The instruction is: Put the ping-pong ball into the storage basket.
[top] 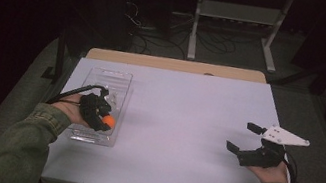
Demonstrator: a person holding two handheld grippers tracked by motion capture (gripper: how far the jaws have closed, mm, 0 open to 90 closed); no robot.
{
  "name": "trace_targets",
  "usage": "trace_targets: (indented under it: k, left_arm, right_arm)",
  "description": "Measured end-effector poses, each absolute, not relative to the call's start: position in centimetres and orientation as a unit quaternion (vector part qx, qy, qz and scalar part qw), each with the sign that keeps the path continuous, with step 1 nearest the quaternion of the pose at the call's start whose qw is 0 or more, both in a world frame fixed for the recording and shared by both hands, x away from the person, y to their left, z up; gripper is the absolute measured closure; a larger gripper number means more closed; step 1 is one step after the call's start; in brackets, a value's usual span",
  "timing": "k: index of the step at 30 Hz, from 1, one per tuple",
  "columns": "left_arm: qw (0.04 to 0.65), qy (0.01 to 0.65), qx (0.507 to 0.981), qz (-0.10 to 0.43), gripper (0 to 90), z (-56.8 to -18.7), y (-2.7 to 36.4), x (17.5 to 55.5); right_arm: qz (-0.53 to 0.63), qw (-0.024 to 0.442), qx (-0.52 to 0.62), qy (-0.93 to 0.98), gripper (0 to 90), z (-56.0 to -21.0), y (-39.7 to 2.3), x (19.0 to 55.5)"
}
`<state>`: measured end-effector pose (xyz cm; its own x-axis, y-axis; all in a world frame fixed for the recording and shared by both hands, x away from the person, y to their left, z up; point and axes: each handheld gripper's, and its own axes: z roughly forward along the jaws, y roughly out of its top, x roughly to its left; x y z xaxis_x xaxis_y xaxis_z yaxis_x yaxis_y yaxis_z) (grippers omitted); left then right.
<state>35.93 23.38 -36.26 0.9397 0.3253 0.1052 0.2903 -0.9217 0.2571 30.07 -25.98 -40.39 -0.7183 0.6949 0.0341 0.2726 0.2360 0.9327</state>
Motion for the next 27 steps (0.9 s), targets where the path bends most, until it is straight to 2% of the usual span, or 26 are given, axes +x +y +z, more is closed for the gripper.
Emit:
trace_targets:
  k: [27]
  left_arm:
    - [0.102, 0.153, 0.981, 0.056, 50.2, -38.3, 22.6, 36.3]
  right_arm:
    - [0.527, 0.199, 0.316, 0.764, 0.0, -40.4, -25.8, 30.1]
